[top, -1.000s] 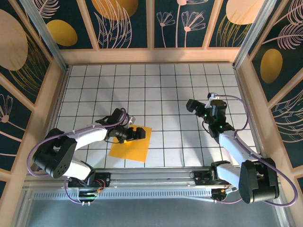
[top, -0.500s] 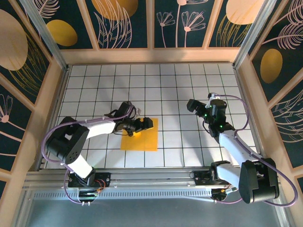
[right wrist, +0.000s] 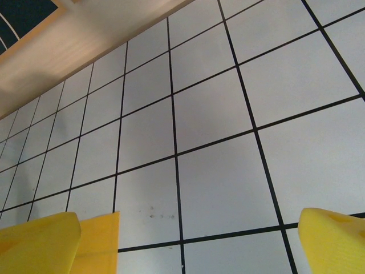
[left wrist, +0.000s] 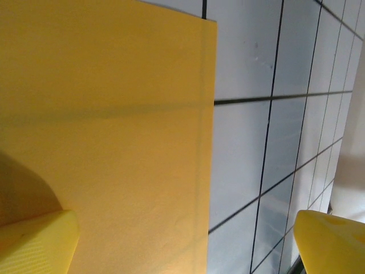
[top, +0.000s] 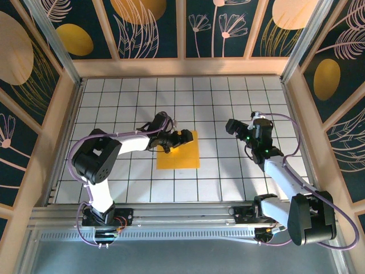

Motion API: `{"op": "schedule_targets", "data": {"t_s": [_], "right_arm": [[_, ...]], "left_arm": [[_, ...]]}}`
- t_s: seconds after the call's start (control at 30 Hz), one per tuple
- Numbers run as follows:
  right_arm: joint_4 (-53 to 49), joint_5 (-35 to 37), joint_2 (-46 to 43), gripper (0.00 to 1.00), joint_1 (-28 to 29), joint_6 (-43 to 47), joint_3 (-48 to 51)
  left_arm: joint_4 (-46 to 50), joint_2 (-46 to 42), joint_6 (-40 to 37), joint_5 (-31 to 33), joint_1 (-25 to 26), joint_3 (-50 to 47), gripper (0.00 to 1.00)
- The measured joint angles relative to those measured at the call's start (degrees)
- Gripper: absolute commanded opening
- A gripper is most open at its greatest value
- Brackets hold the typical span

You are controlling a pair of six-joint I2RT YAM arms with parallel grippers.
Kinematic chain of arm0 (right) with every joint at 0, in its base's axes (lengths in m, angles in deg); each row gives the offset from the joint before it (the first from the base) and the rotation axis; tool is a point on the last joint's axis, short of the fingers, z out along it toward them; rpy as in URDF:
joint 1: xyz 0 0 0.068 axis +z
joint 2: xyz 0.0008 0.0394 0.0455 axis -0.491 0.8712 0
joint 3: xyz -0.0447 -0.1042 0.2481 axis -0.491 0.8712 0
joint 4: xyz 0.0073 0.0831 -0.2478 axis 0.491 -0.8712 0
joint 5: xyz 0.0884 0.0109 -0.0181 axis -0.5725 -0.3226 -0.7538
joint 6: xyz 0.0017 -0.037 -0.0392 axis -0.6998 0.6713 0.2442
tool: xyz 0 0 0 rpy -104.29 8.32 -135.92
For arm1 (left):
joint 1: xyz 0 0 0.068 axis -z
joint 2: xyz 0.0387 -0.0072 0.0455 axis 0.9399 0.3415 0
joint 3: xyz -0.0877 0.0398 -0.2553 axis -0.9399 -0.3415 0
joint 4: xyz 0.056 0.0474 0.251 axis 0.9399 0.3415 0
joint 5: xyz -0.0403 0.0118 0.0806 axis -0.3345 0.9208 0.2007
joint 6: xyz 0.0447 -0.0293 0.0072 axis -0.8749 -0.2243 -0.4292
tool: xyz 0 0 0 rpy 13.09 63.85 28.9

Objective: Fold a paper plane with a square sheet of paper (fold left side to right side)
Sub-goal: Move the square sheet of paper to the center of the table.

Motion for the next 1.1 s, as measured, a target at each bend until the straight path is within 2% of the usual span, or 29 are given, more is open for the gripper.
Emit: {"op": "schedule_targets", "data": {"t_s": [0.27, 0.43, 0.53, 0.67, 0.93, 1.1], "right_arm": [[-0.3, 0.0, 0.9, 0.98, 0.0, 0.0, 0.0], [-1.8, 0.0, 1.8, 0.91, 0.0, 0.2, -0.6], [-3.1, 0.0, 3.4, 0.89, 0.0, 0.4, -2.5], [-5.7, -0.2, 7.0, 0.9, 0.6, 1.5, -7.0], [-12.9, 2.3, 21.0, 0.99, 9.1, 4.4, -20.7], [-17.5, 5.0, 31.6, 0.99, 16.2, 6.0, -29.8]], "left_arm": [[1.0, 4.7, -1.5, 1.0, 0.0, 6.6, 0.95], [2.4, 5.0, -2.4, 1.3, 0.0, 7.7, 0.96], [3.4, 5.0, -2.9, 1.6, 0.0, 8.4, 0.97], [5.4, 4.5, -4.0, 2.4, 0.0, 10.5, 0.98], [9.1, -4.4, -7.3, 5.8, -0.2, 11.4, 0.95], [9.6, -11.4, -8.3, 8.5, -0.7, 2.8, 0.81]]}}
